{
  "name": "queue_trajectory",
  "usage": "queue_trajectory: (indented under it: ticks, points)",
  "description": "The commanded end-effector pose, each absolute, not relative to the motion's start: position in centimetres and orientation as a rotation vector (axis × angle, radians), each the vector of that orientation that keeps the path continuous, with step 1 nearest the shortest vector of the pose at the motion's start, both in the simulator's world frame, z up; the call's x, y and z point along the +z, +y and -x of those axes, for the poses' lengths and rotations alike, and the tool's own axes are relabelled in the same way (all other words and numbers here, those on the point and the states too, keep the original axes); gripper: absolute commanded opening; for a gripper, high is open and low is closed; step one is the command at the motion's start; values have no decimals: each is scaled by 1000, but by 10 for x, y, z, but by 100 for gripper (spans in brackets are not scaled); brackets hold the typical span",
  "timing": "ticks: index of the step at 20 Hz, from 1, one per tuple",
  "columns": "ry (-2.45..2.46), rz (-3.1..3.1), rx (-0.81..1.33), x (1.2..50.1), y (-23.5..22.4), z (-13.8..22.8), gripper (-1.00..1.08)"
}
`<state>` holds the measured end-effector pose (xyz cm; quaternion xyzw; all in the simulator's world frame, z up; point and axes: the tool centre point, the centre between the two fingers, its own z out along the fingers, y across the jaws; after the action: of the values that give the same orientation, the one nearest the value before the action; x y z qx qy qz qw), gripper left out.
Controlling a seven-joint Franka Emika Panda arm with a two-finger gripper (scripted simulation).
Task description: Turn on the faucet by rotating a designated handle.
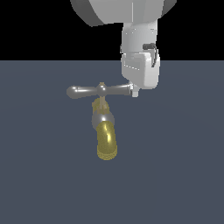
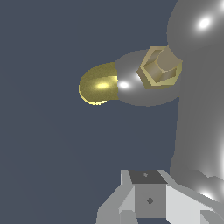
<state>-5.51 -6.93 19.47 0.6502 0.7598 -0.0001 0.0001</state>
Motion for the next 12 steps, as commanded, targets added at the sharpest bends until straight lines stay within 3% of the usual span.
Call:
queue_trajectory:
  ticks: [1, 12]
  points:
    - [2387, -2043, 0, 195, -69, 48, -100]
    - [2387, -2043, 0, 195, -69, 16, -100]
